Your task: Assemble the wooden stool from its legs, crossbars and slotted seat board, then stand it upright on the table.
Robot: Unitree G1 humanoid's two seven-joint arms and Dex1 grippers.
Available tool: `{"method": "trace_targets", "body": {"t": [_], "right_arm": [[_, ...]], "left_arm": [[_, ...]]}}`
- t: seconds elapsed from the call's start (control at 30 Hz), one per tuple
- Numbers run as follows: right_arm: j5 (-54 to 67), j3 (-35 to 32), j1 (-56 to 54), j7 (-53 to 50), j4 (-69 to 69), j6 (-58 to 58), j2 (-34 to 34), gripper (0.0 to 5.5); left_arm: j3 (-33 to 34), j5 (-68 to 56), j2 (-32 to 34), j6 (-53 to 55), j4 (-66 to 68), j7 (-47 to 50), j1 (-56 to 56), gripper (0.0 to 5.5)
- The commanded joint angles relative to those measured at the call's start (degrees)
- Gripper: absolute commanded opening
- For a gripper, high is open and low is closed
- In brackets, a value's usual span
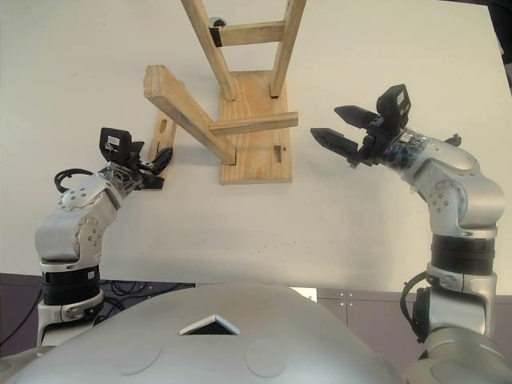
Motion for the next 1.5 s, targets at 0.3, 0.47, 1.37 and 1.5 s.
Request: {"method": "trace_targets", "body": {"t": [0.3,0.47,1.37,1.5], "right_arm": [[-0.62,-0.38,-0.01,-1.57,-0.28,-0.49,1.41,4.22],[10.91,-9.7,-10.18,-8.55,2.15,4.93,6.21,4.22],[51.53,-3.87,-33.51,-26.51,-3.22,16.09,21.4,2.61],[52.53,-3.69,-33.54,-26.42,-3.26,15.28,21.69,2.09]], "left_arm": [[-0.1,0.61,2.4,-0.78,0.55,-2.21,-1.21,2.08],[11.2,-13.22,2.29,-9.75,1.87,-11.17,-16.41,2.0],[8.47,-60.69,9.14,10.96,1.87,-29.58,-34.98,2.0],[7.51,-61.62,10.35,12.18,1.14,-29.96,-34.51,2.0]]}}
